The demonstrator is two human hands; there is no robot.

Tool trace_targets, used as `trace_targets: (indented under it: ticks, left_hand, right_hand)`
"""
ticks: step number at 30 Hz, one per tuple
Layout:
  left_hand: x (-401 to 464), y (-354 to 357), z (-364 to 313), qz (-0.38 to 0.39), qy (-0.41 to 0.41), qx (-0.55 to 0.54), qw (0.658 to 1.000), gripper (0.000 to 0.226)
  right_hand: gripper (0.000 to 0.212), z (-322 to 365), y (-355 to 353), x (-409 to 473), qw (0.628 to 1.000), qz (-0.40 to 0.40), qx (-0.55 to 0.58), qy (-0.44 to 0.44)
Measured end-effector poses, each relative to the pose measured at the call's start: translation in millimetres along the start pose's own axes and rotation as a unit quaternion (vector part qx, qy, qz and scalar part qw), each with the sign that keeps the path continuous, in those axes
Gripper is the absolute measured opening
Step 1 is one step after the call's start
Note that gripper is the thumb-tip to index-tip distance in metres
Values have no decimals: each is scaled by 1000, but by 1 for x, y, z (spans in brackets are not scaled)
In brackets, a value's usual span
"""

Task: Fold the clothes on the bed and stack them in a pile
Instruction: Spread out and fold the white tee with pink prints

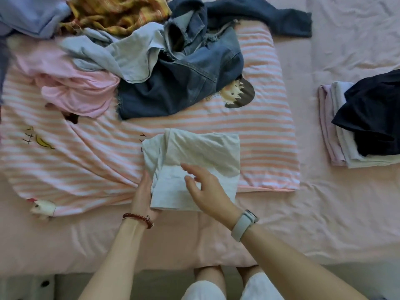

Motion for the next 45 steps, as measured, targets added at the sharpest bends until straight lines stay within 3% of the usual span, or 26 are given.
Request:
trace_targets:
  ticks: [2,4,6,8,10,13,16,19,22,24,28,31,32,33,35,37,39,41,45]
  left_hand:
    - [9,-5,4,-32,39,117,992,47]
    - [15,-5,6,-87,99,284,950,22]
    - [17,-4,11,-125,145,404,894,13]
    - [17,-7,16,-143,189,460,856,20]
    - [14,-9,19,-125,231,461,848,24]
    - [6,-14,20,-87,266,427,860,11]
    - [-3,-18,17,-95,283,376,877,16]
    - [-8,-26,16,-117,309,343,880,23]
    - [-6,-41,23,-162,273,312,896,26]
    - [-1,-49,29,-172,237,318,902,22]
    - [15,-53,18,-187,222,346,892,24]
    - [21,-44,-1,-220,251,349,875,42]
    - [21,-38,-9,-233,283,371,853,48]
    - [21,-30,-18,-241,330,425,808,52]
    - [21,-8,-32,-220,431,573,662,55]
    - [27,13,-31,-140,499,670,532,53]
    - [36,26,-19,-59,498,739,449,53]
    - [48,25,-7,-19,447,800,398,55]
    - [76,10,-1,-6,384,825,415,60]
  right_hand:
    - [36,-18,-16,0,990,-120,-69,-1]
    - [41,-35,-34,4,965,-204,-165,-14]
    - [49,-48,-44,12,942,-208,-262,-11]
    - [53,-56,-46,26,931,-164,-327,-8]
    - [53,-56,-49,43,925,-147,-351,-13]
    - [47,-42,-57,70,915,-127,-381,-34]
    - [36,-25,-67,93,899,-61,-430,-60]
    - [23,-2,-72,103,910,-30,-401,-101]
    - [20,13,-60,106,877,-16,-445,-183]
    - [24,14,-47,111,854,-2,-485,-188]
    - [26,10,-35,125,856,-22,-505,-106]
    - [32,6,-37,118,860,-82,-490,-121]
    - [32,7,-40,109,865,-129,-463,-141]
    - [31,8,-43,97,872,-185,-425,-159]
    - [32,3,-43,70,872,-262,-370,-186]
    - [38,-12,-28,45,853,-253,-401,-216]
    - [45,-33,-10,30,836,-198,-464,-216]
    - [51,-49,0,30,839,-156,-492,-176]
    - [65,-76,-9,57,860,-100,-492,-97]
Point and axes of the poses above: each hand's wrist, its own x-axis towards the middle knuckle, its own y-axis out of the palm, z = x × y, the point moved 3 cm from there along x, towards the middle knuckle, and after that the axes turned 7 degrees about y, right-handed, at the moved point
